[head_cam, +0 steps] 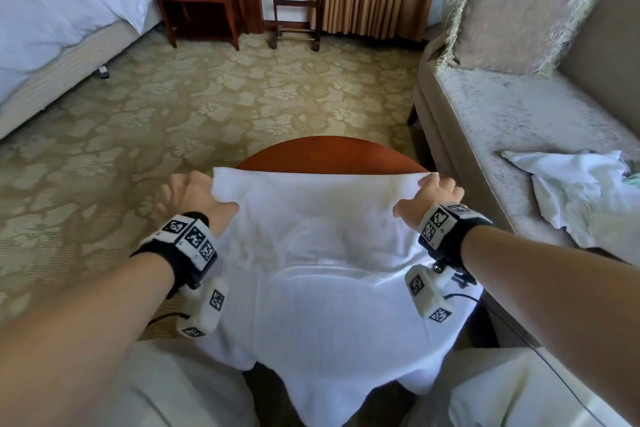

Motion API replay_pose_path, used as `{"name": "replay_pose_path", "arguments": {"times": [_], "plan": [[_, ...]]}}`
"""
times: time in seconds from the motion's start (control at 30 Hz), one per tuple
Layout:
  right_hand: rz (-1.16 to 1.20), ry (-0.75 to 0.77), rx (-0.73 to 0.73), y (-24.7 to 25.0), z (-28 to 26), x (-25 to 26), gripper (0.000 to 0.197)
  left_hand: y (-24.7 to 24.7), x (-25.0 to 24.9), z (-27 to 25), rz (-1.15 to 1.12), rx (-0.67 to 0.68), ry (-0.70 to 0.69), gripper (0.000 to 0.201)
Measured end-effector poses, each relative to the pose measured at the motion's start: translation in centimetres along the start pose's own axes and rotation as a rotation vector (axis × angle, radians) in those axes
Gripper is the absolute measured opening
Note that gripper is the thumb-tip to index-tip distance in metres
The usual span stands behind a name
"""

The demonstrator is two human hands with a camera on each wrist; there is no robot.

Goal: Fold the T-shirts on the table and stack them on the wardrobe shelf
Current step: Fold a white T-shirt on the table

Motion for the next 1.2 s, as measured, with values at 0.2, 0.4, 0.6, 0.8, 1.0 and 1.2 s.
{"name": "replay_pose_path", "arguments": {"times": [0.2, 0.4, 0.6, 0.8, 1.0, 1.2], "plan": [[-0.154, 0.136, 0.293, -1.0, -5.1, 0.2, 0.108, -0.5, -2.4, -6.0, 0.048, 0.26, -0.206, 0.064], [-0.228, 0.238, 0.45, -3.4, -7.1, -2.0, 0.133, -3.5, -1.2, -8.3, 0.217, 0.556, -0.275, 0.111], [-0.202, 0.242, 0.452, -4.8, -5.4, -1.9, 0.131, -4.8, -1.8, -6.3, 0.238, 0.605, -0.269, 0.116], [-0.105, 0.199, 0.406, -4.8, -3.2, -0.8, 0.123, -4.8, -2.3, -3.3, -0.367, 0.41, 0.046, 0.085], [0.06, -0.19, 0.046, -1.5, -2.2, -3.5, 0.09, -1.6, 3.7, -0.5, -0.658, -0.087, 0.482, 0.073], [0.288, -0.338, 0.331, -4.1, -2.2, -7.6, 0.064, -1.8, 5.2, -4.4, -0.793, 0.259, 0.593, 0.022]]}}
Point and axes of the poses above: each hand's wrist, its own z-axis towards the middle knuckle, its own y-axis out of the back of the hand, x = y × z, the point moved 3 cm from there along z, towards the middle knuckle, and after that the axes turned 14 degrees about -x, right-handed, at the moved point
